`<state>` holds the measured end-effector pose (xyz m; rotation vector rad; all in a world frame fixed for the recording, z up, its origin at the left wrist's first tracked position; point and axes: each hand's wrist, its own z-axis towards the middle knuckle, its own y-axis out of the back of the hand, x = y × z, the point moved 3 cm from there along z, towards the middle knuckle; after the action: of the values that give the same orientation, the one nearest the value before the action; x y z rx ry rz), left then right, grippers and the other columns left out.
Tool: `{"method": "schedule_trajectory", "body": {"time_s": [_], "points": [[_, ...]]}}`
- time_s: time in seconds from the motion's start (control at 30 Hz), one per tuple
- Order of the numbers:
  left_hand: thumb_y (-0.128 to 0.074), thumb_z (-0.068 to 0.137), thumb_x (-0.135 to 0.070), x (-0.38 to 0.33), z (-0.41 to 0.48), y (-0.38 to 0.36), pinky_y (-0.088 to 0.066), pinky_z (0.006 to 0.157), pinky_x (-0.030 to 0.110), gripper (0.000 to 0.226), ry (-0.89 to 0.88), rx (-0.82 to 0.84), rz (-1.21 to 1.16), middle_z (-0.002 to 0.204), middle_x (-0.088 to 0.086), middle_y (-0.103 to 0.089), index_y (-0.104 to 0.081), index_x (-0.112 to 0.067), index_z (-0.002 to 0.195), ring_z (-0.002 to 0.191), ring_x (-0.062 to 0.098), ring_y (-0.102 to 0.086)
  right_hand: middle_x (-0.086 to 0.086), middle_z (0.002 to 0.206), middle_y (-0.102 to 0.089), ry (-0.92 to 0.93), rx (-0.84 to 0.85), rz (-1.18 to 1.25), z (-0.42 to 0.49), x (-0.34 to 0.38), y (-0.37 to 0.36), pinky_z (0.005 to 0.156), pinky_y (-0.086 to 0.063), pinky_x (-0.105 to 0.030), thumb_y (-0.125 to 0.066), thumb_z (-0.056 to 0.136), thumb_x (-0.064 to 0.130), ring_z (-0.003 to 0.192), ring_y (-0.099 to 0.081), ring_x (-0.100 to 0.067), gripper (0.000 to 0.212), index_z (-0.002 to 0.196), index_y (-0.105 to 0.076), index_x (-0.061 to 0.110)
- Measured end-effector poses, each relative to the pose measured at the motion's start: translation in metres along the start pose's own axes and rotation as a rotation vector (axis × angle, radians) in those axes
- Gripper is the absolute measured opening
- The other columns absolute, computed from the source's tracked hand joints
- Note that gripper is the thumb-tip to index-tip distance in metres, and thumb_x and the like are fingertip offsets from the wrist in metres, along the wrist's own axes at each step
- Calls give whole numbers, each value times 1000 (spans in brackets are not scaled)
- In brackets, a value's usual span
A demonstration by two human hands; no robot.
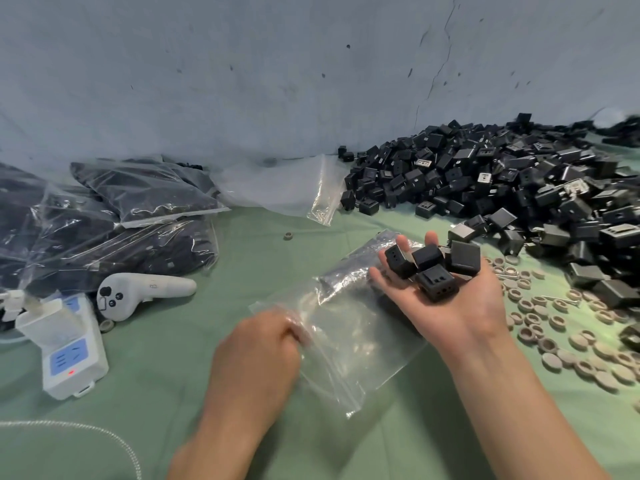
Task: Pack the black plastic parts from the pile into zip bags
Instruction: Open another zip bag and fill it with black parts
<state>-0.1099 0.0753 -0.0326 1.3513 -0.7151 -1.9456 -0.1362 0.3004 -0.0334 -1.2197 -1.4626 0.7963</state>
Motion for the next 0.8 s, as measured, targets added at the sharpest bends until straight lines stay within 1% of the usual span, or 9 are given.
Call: {"method": "schedule_trajectory", "body": {"time_s": [0.07,0.13,0.17,0.23,0.3,0.4,0.53,0.67,0.8], "points": [[-43,69,-15,-3,-6,26,-32,46,24,28,18,-254,-156,49,-9,-53,-64,-32,70,44,8,-44,-20,119,-69,-28,26,-19,-1,-3,-1,104,-37,-66,-44,95,42,118,-60,-44,36,107,-69,19],[-41,72,-14,-11,-6,37,-25,38,17,29,-9,-360,-328,50,-6,-54,-66,-30,73,37,6,-36,-19,121,-68,-63,61,-40,-2,-7,-1,103,-36,-68,-42,96,45,117,-61,-43,40,108,-70,20],[-43,77,-14,-20,-6,37,-28,39,16,30,-41,-350,-356,58,-9,-58,-66,-32,76,40,3,-41,-19,122,-68,-86,80,-56,-3,-10,-1,103,-37,-68,-41,96,46,117,-62,-43,41,108,-71,20],[-47,89,-21,-35,-5,27,-43,54,15,24,-139,-287,-329,82,-17,-63,-66,-36,93,62,0,-56,-20,122,-67,-134,116,-89,-7,-17,-1,101,-39,-69,-41,96,47,113,-64,-45,42,106,-71,20],[-46,96,-39,-43,-4,10,-51,67,27,22,-169,-192,-267,101,-20,-58,-59,-39,114,80,2,-60,-21,124,-66,-181,147,-127,-12,-25,-3,100,-40,-70,-44,95,47,113,-63,-48,40,107,-70,19],[-43,94,-59,-43,1,-9,-52,73,30,38,-122,-44,-181,107,-24,-47,-42,-48,130,86,0,-57,-24,127,-64,-255,195,-150,-20,-37,-8,91,-48,-66,-47,92,44,115,-60,-52,40,109,-69,16],[-57,93,-45,-36,10,-19,-48,77,28,28,-128,16,-129,102,-17,-39,-51,-47,121,87,2,-54,-27,133,-58,-318,190,-138,-27,-52,-9,83,-55,-56,-46,92,42,116,-61,-46,39,111,-67,15],[-62,92,-37,-28,15,-21,-42,76,10,22,-120,23,-181,107,-16,-41,-56,-39,113,88,-2,-54,-29,129,-60,-303,180,-131,-25,-53,-8,78,-56,-55,-46,92,40,105,-67,-42,37,107,-68,14],[-65,88,-35,-17,16,-4,-44,68,9,23,42,-99,-349,98,-10,-60,-46,-35,100,78,-1,-61,-23,123,-66,-253,146,-142,-18,-48,-10,91,-50,-65,-47,92,37,108,-65,-48,34,105,-69,15]]}}
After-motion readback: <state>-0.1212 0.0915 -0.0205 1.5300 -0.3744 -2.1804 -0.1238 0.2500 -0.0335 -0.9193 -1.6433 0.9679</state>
